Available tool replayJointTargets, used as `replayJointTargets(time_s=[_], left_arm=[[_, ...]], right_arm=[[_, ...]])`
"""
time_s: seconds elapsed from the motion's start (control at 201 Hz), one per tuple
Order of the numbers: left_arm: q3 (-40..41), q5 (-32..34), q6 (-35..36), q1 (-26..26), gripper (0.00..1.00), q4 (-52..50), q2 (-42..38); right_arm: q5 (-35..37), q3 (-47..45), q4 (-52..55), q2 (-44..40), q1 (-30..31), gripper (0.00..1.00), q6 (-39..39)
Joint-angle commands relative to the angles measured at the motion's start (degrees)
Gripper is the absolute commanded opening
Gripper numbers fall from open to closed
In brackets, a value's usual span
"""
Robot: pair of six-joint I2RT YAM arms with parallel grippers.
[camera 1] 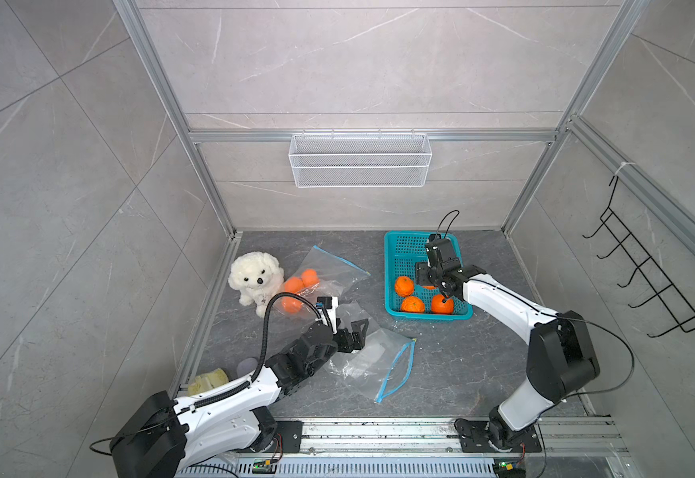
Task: Open the zip-top bag and take out the orange
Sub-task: Pick up the orange from the zipper food storage bag, then place the orange in the basket.
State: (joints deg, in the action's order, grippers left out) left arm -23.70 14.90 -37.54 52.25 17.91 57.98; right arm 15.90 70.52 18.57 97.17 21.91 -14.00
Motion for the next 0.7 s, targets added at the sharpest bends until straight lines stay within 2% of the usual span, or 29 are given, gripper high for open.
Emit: replayJointTargets(time_s=[0.0, 0.09, 0.234, 0.388, 0.692], left_arm=[[-0.19, 4.70, 2.18, 2.12, 1.00, -2.99, -0.55], [0.08, 5.11, 2.59, 3.08, 0.99, -1.10, 0.15], [-1.41, 11.08, 3.89, 7.32, 1.00, -1.15, 1.87], [-1.63, 6.88, 3.92, 8.36, 0.99, 4.05, 5.73], [-3.37, 10.25, 4.42, 13.88, 0.97, 9.48, 16.05]], right_arm=[[0.03, 2.62, 1.38, 4.17, -1.48, 0.49, -1.04], [-0.45, 3.58, 1.33, 7.59, -2.64, 0.49, -1.11], [-2.30, 7.18, 3.41, 12.47, -3.27, 0.51, -1.65], [-3.23, 9.14, 5.32, 16.01, -3.63, 0.52, -2.08], [-6.27, 8.74, 7.34, 17.03, -6.16, 0.60, -4.66]])
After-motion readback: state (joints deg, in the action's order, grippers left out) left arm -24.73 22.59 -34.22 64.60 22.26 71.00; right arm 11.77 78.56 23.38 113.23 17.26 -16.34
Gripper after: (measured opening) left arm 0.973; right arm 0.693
